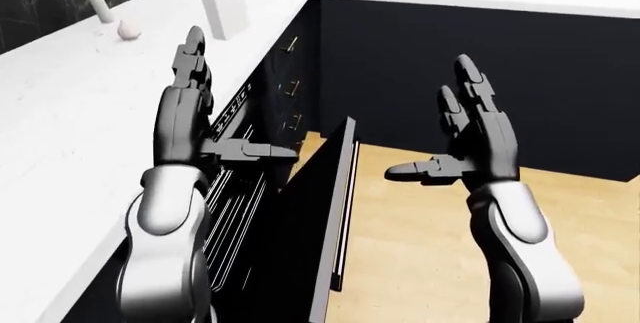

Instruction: Close the dishwasher door

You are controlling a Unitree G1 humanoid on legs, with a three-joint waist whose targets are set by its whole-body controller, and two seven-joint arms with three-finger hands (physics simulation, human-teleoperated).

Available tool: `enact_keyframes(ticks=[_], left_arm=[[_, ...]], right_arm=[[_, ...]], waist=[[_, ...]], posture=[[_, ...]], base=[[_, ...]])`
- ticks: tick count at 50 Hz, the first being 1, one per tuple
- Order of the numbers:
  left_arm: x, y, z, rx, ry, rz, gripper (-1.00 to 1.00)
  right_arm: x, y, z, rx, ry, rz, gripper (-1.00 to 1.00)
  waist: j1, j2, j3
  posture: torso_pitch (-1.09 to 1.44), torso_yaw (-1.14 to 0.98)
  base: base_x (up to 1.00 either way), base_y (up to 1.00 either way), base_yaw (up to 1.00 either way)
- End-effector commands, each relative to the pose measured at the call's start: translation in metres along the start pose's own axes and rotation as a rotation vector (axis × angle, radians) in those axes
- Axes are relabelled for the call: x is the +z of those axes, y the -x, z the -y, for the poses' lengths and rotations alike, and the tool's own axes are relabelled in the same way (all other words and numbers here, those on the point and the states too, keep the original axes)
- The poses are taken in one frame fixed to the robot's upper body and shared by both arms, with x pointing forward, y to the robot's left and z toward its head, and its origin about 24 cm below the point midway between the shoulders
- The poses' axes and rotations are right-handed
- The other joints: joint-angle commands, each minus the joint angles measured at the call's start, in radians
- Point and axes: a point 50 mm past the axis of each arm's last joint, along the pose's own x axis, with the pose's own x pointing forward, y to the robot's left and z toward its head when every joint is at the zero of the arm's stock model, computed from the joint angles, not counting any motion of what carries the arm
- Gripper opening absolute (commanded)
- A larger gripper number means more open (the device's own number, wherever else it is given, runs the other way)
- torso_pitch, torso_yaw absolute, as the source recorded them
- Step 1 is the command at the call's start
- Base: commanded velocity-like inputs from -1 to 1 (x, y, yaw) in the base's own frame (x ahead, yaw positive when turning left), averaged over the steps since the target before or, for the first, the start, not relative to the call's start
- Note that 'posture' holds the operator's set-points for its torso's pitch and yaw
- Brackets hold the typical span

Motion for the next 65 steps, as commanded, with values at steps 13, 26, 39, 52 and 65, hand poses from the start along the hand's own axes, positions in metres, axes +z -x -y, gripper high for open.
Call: enact_keyframes(ticks=[13,26,39,52,65], left_arm=[[0.004,0.005,0.001,-0.057,-0.007,0.069,1.0],[0.006,0.007,0.009,-0.082,-0.003,0.084,1.0],[0.003,0.006,0.01,-0.085,0.001,0.076,1.0],[0.004,0.005,0.011,-0.091,-0.002,0.074,1.0],[0.002,0.005,0.013,-0.098,-0.002,0.075,1.0]], right_arm=[[0.011,-0.003,-0.009,0.021,-0.001,0.073,1.0],[0.015,0.001,-0.004,0.015,0.002,0.082,1.0],[0.012,-0.001,-0.006,0.022,0.008,0.079,1.0],[0.012,-0.002,-0.008,0.027,0.013,0.078,1.0],[0.01,-0.003,-0.008,0.028,0.015,0.074,1.0]], waist=[[0.001,0.001,0.006],[0.001,0.0,0.071],[0.001,0.002,0.12],[0.001,0.003,0.158],[0.002,0.003,0.183]], posture=[[0.06,0.0],[0.19,0.0],[0.32,0.0],[0.45,0.0],[0.58,0.0]], base=[[0.0,0.0,0.0],[0.0,0.0,0.0],[0.0,0.0,0.0],[0.0,0.0,0.0],[0.0,0.0,0.0]])
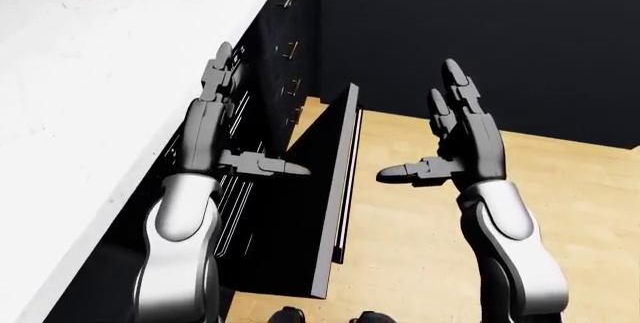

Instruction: Close the dishwasher door

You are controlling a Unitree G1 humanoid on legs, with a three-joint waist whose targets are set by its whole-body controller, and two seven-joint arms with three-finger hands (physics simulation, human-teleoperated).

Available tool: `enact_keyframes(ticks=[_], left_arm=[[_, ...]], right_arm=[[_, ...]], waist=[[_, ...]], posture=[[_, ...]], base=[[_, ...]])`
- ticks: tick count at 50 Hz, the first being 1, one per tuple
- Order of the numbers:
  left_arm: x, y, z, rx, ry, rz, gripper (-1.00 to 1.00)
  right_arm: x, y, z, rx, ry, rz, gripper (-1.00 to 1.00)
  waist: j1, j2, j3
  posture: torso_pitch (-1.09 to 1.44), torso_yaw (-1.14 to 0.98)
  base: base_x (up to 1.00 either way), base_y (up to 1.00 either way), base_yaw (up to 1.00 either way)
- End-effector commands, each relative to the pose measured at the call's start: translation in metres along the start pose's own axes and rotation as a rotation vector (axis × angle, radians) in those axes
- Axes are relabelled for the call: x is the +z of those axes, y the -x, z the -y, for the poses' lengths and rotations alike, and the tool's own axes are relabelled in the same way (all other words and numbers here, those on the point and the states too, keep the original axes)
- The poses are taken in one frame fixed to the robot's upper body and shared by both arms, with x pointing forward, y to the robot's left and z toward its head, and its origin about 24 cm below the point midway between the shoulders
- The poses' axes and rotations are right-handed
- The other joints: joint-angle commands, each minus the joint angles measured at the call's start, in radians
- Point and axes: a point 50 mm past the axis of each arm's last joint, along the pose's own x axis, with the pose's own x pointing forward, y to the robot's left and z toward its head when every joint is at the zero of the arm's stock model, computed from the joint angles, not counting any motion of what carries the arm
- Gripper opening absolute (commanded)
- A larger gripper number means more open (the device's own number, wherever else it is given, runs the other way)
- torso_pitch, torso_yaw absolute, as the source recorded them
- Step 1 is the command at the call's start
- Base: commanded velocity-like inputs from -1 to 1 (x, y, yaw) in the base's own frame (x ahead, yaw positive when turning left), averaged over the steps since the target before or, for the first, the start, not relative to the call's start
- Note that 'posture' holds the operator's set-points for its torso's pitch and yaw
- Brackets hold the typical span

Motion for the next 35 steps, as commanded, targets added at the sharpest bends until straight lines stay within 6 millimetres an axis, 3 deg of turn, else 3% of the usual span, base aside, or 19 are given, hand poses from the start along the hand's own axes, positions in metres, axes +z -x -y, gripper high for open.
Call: enact_keyframes(ticks=[1,20,35], left_arm=[[0.0145,0.0015,-0.0024,0.012,-0.007,0.086,1.0],[0.0125,0.0014,-0.0006,0.005,-0.009,0.085,1.0],[0.0096,0.0006,0.0006,0.029,-0.016,0.05,1.0]], right_arm=[[0.0166,0.0012,-0.0003,0.002,0.006,0.092,1.0],[0.0131,0.0004,-0.0013,0.005,0.007,0.087,1.0],[0.0131,0.0013,-0.0025,0.007,0.008,0.086,1.0]], waist=[[0.0,0.0,-0.028],[0.001,0.0,-0.006],[0.002,0.0,-0.003]], posture=[[0.59,0.0],[0.78,0.0],[0.88,0.0]], base=[[0.0,0.0,0.0],[0.0,0.0,0.0],[0.0,0.0,0.0]])
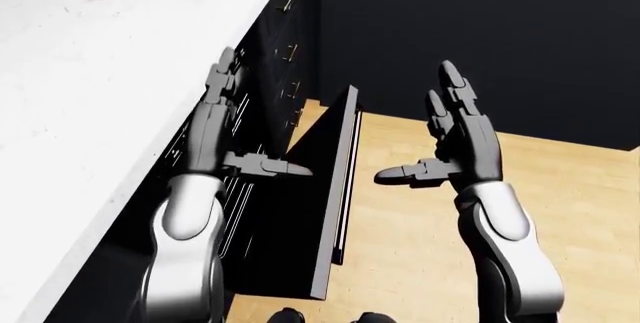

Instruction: Close the dishwasher door

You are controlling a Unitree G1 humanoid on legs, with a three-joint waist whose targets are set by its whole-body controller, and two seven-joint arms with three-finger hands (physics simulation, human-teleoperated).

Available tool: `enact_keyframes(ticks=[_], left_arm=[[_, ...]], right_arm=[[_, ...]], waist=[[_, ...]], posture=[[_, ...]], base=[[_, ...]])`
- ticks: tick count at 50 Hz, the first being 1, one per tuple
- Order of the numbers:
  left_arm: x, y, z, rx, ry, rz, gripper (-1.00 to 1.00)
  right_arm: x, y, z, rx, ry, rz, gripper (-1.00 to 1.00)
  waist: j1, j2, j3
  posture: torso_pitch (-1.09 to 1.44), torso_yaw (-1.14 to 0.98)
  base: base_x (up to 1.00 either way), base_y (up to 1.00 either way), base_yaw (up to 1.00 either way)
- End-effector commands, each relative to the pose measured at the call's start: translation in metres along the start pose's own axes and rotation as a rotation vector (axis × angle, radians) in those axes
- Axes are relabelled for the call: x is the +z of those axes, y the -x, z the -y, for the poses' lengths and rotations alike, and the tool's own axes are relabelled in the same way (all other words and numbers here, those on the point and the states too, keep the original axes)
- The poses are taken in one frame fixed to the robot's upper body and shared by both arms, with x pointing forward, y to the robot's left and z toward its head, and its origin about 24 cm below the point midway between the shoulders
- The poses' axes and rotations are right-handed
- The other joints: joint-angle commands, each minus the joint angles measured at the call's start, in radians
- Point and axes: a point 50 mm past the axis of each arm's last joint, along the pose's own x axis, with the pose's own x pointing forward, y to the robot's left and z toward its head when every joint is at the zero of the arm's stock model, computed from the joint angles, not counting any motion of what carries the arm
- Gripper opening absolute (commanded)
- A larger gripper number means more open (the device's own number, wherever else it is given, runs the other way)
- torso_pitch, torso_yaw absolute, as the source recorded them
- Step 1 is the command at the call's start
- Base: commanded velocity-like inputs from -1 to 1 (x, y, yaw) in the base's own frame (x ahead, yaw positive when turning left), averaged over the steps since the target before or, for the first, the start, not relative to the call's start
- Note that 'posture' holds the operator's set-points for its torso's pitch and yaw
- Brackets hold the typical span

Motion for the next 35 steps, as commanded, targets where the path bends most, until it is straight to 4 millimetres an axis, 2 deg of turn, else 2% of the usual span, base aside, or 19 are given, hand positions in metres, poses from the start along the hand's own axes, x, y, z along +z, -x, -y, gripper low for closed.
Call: enact_keyframes(ticks=[1,11,18,26,35], left_arm=[[0.014,0.002,-0.003,0.022,-0.014,0.08,1.0],[0.023,0.001,-0.001,0.009,-0.029,0.093,1.0],[0.031,-0.002,0.01,-0.025,-0.019,0.091,1.0],[0.038,-0.014,0.036,-0.089,-0.01,0.086,1.0],[0.037,-0.024,0.079,-0.182,0.004,0.07,1.0]], right_arm=[[0.016,0.002,0.0,0.001,0.005,0.088,1.0],[0.023,0.005,0.001,0.001,0.009,0.099,1.0],[0.029,0.012,0.008,-0.01,0.012,0.109,1.0],[0.045,0.027,0.021,-0.031,0.026,0.132,1.0],[0.054,0.041,0.039,-0.068,0.032,0.151,1.0]], waist=[[0.0,0.0,-0.028],[0.001,-0.002,-0.029],[0.004,-0.006,-0.032],[0.007,-0.014,-0.035],[0.008,-0.032,-0.037]], posture=[[0.88,0.0],[0.88,0.0],[0.88,0.0],[0.88,0.0],[0.88,0.0]], base=[[0.0,0.0,0.0],[0.0,0.0,0.0],[0.0,0.0,0.0],[0.0,0.0,0.0],[0.0,0.0,0.0]])
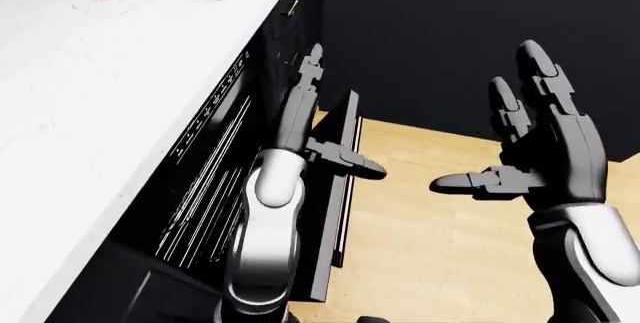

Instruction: Close the dishwasher door

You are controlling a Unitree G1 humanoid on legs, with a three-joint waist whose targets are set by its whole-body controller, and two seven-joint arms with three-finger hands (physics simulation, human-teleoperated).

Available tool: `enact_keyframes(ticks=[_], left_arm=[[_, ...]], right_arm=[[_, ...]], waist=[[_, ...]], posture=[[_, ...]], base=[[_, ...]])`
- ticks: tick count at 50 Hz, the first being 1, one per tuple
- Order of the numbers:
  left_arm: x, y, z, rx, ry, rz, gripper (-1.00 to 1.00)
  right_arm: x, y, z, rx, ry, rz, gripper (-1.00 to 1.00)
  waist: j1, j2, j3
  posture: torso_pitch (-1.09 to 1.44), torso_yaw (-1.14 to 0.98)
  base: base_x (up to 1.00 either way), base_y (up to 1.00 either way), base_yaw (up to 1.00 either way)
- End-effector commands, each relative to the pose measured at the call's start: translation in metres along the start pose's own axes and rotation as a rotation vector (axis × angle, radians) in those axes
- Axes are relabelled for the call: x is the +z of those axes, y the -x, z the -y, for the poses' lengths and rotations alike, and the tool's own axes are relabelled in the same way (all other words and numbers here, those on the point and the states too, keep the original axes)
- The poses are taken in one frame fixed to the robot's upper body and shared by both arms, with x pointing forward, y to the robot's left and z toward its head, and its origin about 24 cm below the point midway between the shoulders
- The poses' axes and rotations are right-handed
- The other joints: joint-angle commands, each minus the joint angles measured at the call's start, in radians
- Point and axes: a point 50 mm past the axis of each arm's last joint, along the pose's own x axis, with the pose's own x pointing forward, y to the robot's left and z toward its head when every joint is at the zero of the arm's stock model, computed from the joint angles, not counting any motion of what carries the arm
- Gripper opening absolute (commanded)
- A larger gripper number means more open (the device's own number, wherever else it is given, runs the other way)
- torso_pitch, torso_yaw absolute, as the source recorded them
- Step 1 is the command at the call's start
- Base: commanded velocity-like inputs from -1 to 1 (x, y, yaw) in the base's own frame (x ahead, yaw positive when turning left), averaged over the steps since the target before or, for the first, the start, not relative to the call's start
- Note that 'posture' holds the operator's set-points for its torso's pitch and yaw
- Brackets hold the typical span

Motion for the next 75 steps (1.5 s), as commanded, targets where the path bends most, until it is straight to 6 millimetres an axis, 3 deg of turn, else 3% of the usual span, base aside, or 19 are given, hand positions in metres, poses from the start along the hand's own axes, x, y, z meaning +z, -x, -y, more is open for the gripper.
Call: enact_keyframes(ticks=[1,10,21,31,35,43,49,57,75], left_arm=[[0.017,-0.002,0.003,-0.011,0.013,0.089,1.0],[0.022,-0.04,0.047,-0.173,0.15,0.032,1.0],[0.025,-0.068,0.087,-0.262,0.203,-0.025,1.0],[-0.009,-0.08,0.138,-0.328,0.253,-0.141,1.0],[-0.043,-0.079,0.155,-0.345,0.255,-0.245,1.0],[-0.083,-0.054,0.185,-0.375,0.238,-0.345,1.0],[-0.111,-0.038,0.19,-0.377,0.236,-0.43,1.0],[-0.128,-0.022,0.199,-0.396,0.201,-0.464,1.0],[-0.183,-0.011,0.16,-0.301,0.076,-0.581,1.0]], right_arm=[[0.011,0.002,0.0,0.009,0.004,0.068,1.0],[0.015,0.005,0.007,-0.01,0.011,0.078,1.0],[0.019,0.007,0.009,-0.013,0.006,0.083,1.0],[0.024,0.01,0.011,-0.015,0.005,0.089,1.0],[0.024,0.009,0.012,-0.016,0.007,0.088,1.0],[0.022,0.008,0.013,-0.015,0.009,0.086,1.0],[0.02,0.008,0.012,-0.015,0.01,0.081,1.0],[0.02,0.007,0.011,-0.011,0.007,0.081,1.0],[0.018,0.006,0.008,-0.006,0.009,0.079,1.0]], waist=[[0.002,-0.005,-0.026],[0.001,-0.021,-0.02],[-0.001,-0.032,-0.017],[0.002,-0.044,-0.018],[0.001,-0.049,-0.015],[-0.002,-0.056,-0.017],[-0.006,-0.057,-0.015],[-0.008,-0.056,-0.018],[-0.014,-0.046,-0.015]], posture=[[0.88,0.0],[0.88,0.0],[0.88,0.0],[0.88,0.0],[0.88,0.0],[0.88,0.0],[0.88,0.0],[0.88,0.0],[0.88,0.0]], base=[[0.0,0.0,0.0],[0.0,0.0,0.0],[0.0,0.0,0.0],[0.0,0.0,0.0],[0.0,0.0,0.0],[0.0,0.0,0.0],[0.0,0.0,0.0],[0.0,0.0,0.0],[0.0,0.0,0.0]])
